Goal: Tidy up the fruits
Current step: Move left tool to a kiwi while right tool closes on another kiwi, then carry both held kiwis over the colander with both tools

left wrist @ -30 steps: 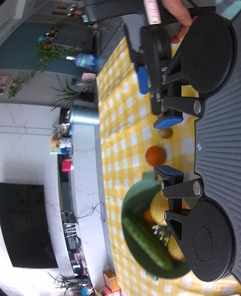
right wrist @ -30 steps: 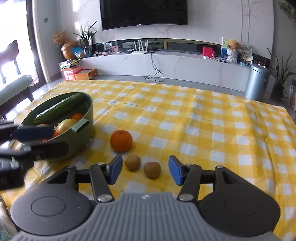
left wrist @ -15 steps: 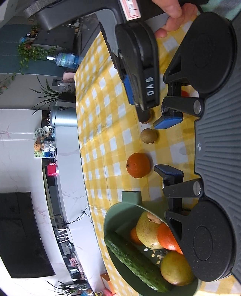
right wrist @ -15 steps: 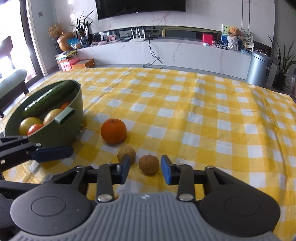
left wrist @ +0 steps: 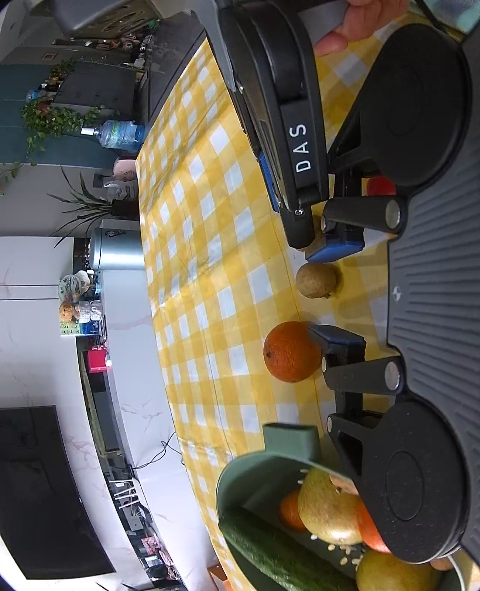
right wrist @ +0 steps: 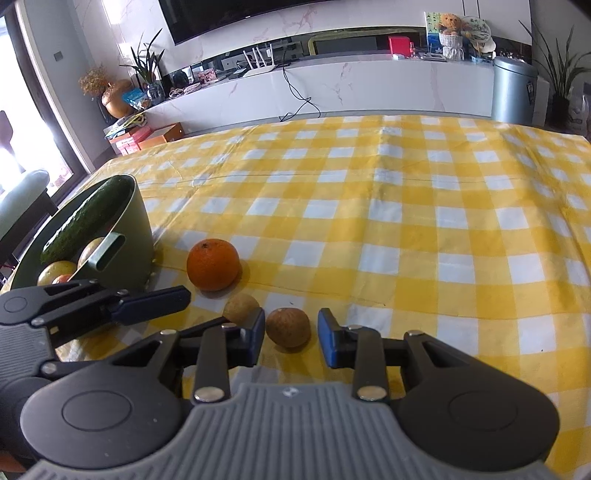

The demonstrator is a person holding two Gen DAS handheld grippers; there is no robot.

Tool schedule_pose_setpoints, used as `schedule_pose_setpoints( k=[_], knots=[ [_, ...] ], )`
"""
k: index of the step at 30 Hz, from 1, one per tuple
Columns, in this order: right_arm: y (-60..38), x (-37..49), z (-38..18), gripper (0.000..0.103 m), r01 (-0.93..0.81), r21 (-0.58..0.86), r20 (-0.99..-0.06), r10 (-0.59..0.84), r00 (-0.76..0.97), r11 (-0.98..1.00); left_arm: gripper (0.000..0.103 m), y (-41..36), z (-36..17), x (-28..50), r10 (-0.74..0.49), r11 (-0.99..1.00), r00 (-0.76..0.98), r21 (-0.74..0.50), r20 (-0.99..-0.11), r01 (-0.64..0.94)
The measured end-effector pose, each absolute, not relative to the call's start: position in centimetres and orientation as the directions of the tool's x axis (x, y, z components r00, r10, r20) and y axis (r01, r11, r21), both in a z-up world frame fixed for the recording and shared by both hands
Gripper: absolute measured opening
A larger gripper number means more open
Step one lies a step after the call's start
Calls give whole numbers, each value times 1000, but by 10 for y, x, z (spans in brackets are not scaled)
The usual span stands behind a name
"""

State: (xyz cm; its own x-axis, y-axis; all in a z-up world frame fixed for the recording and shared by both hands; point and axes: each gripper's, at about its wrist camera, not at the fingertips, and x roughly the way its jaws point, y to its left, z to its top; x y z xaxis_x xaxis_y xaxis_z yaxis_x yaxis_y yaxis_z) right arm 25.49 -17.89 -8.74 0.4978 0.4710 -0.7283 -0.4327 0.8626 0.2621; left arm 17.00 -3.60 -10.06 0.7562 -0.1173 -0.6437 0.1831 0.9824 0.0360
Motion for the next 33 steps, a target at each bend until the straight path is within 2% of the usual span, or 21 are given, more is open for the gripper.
schedule_pose_setpoints(
  k=[4, 7, 10, 12, 14, 17, 33],
  knots=[
    [-178, 258, -92, 29, -426, 285, -739, 480, 473, 859, 46, -40, -108, 172, -140, 977, 741, 32, -657, 213],
    [-175, 258, -94, 28, -433, 274, -745, 474, 469, 859, 46, -42, -112, 173, -108, 978, 747, 67, -656, 200],
    [-175, 258, -94, 28, -433, 274, -746, 474, 468, 859, 46, -37, -114, 177, -110, 983, 749, 38, -654, 177],
    [-175, 258, -94, 28, -430, 274, -744, 473, 471, 860, 43, -37, -115, 177, -114, 983, 752, 34, -649, 178],
    [-175, 259, -94, 28, -429, 277, -744, 475, 470, 860, 34, -38, -114, 176, -120, 981, 754, 41, -646, 191],
    [-175, 258, -95, 26, -434, 272, -745, 473, 470, 859, 27, -41, -115, 175, -126, 977, 755, 52, -644, 207],
    [-191, 258, -91, 24, -371, 309, -712, 471, 520, 876, 27, -35, -98, 170, -137, 982, 774, 15, -618, 186]
  ],
)
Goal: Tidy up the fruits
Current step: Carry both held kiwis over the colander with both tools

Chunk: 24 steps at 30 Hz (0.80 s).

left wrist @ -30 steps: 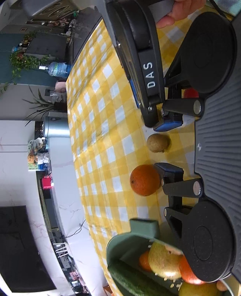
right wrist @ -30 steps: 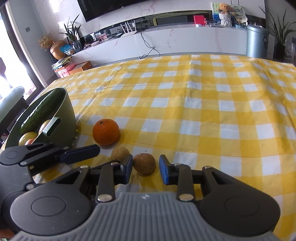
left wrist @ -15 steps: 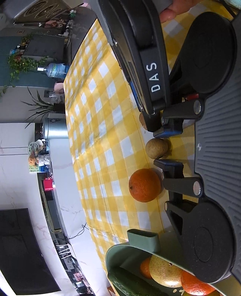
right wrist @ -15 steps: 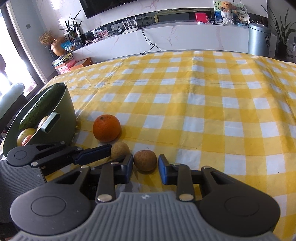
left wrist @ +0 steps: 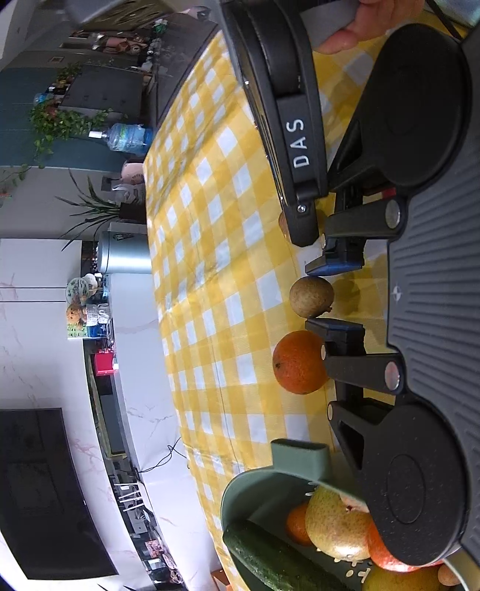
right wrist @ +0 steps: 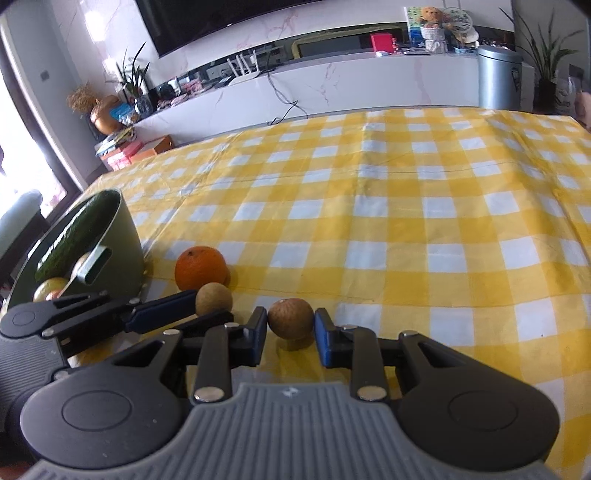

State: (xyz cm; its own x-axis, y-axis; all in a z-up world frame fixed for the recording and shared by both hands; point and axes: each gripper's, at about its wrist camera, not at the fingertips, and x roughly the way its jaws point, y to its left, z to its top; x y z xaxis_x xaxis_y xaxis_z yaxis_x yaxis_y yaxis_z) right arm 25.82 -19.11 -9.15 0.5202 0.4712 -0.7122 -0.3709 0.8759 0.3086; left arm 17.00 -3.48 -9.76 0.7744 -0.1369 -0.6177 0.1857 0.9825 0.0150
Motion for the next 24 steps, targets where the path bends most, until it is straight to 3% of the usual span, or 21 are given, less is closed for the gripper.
schedule_pose_setpoints(
  k=[12, 24],
  knots=[
    [-197, 247, -78, 24, -403, 334, -635, 519, 572, 852, 27, -17, -58, 153, -129, 991, 788, -63, -602, 114],
    [-172, 202, -44, 24, -579, 228, -544, 596, 591, 782, 27, 10, -9, 131, -89, 996, 737, -82, -671, 45]
  ],
)
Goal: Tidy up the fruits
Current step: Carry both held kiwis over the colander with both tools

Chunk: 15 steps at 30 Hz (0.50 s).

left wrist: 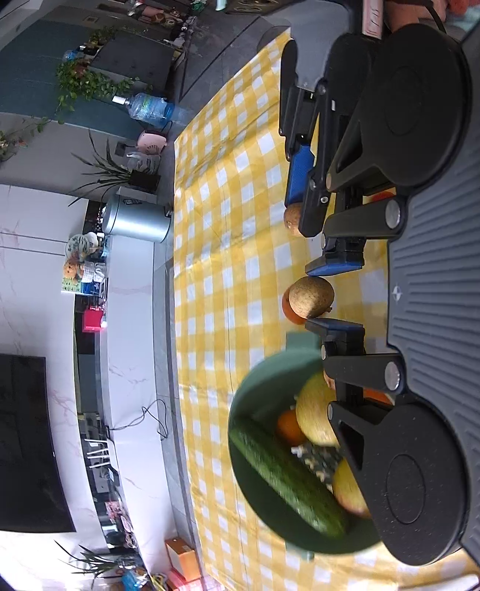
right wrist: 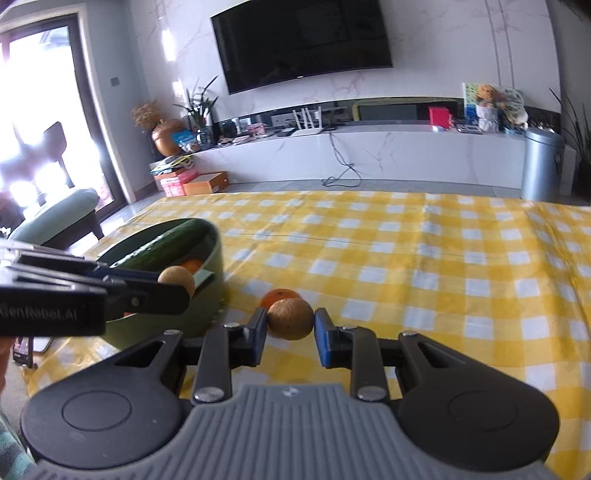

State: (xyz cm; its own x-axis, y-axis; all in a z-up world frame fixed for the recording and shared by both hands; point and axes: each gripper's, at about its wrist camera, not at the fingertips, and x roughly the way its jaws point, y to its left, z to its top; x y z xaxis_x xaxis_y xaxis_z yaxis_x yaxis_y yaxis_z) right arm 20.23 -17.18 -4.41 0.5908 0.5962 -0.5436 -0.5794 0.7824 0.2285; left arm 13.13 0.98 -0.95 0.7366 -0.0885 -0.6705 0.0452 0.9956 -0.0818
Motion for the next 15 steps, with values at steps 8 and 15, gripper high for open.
schedule_pose_setpoints(
  k=[8, 15],
  knots=[
    [-137, 184, -19, 24, -625, 237, -525, 639, 562, 744, 27, 49, 8, 118, -112, 988, 730, -151, -674, 13],
    [-97, 178, -4, 24, -674, 169, -545, 638, 544, 719, 27, 91, 7, 117, -105, 971, 727, -228, -679, -73]
  ],
)
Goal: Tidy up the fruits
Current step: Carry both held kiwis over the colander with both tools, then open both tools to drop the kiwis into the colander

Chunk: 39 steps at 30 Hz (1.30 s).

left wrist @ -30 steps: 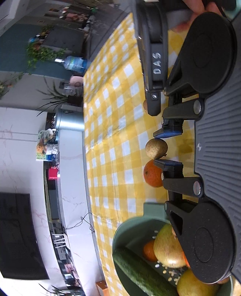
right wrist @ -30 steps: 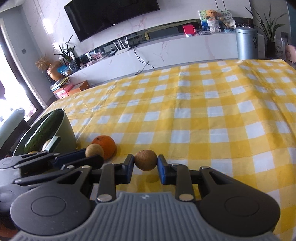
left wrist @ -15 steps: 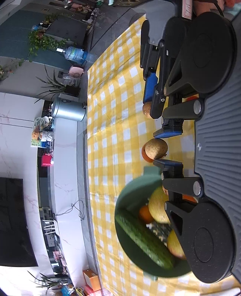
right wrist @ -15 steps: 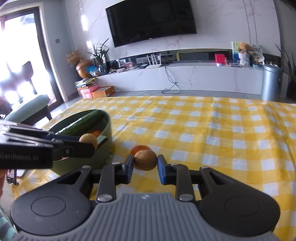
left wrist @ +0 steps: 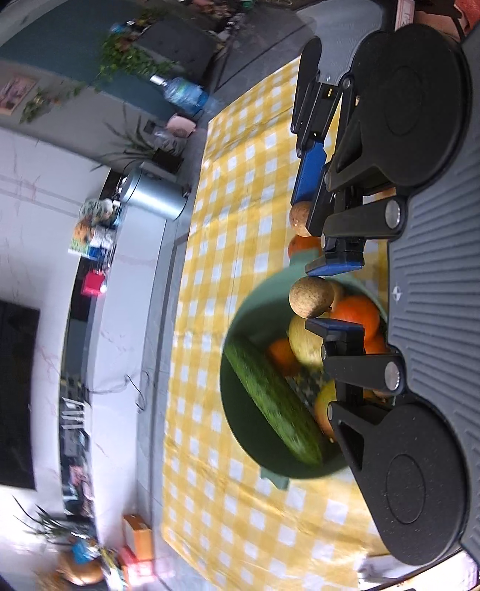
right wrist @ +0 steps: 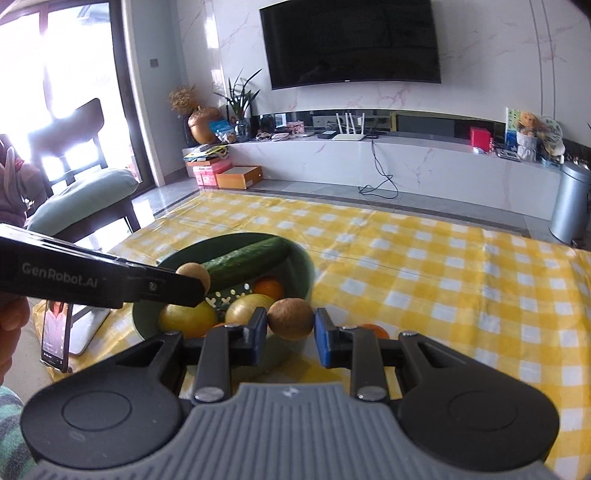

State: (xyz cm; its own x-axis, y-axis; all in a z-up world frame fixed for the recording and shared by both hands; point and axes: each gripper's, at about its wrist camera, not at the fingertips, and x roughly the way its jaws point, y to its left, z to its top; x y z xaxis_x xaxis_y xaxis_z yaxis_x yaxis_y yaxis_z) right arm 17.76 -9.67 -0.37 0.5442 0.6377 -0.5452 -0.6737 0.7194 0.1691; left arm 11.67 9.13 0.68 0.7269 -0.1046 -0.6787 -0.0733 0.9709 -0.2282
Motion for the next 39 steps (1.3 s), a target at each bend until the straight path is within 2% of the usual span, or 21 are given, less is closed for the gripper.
schedule_pose_setpoints(
  k=[5, 21, 39],
  knots=[
    [-66, 176, 5, 24, -713, 117, -558, 640, 529, 692, 27, 112, 1, 117, -44, 965, 703, -212, -710, -154],
    [-9, 198, -10, 24, -739, -11, -682, 535, 498, 674, 27, 137, -25, 124, -70, 945, 634, -255, -770, -206],
    [-8, 210, -26, 24, -711, 16, -737, 489, 466, 703, 27, 133, -48, 135, -77, 949, 568, -235, -820, -210]
  ],
)
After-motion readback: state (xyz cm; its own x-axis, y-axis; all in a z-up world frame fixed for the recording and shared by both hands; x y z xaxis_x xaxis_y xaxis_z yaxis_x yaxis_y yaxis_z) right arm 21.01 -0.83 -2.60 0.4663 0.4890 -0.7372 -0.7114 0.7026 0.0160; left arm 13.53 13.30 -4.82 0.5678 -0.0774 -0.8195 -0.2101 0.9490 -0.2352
